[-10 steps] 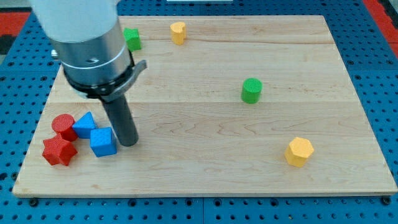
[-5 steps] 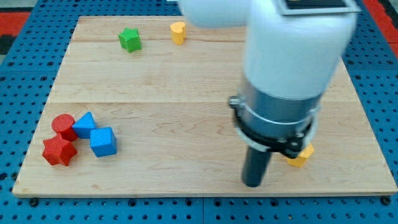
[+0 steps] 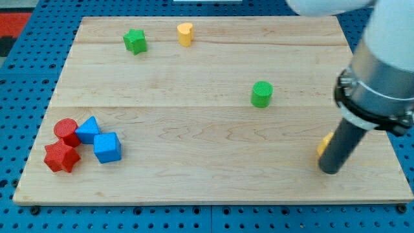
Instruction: Push the yellow hexagon along with the green circle to the center
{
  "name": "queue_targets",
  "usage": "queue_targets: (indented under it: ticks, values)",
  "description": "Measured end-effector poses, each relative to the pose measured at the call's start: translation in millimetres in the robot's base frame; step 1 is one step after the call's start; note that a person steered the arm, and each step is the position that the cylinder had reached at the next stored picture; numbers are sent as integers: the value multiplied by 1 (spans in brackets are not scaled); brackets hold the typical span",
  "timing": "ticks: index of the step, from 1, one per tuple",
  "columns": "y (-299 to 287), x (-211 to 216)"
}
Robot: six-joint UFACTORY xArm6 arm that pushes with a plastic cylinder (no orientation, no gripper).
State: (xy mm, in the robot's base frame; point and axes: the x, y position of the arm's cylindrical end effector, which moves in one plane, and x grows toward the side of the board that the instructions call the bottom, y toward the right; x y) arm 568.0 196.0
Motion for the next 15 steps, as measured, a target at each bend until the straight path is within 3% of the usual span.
queue_targets:
  ticks: [2, 5, 10, 15]
  values:
    - [45, 0]
    - [13, -11]
    - [-7, -88]
    - [-104, -113]
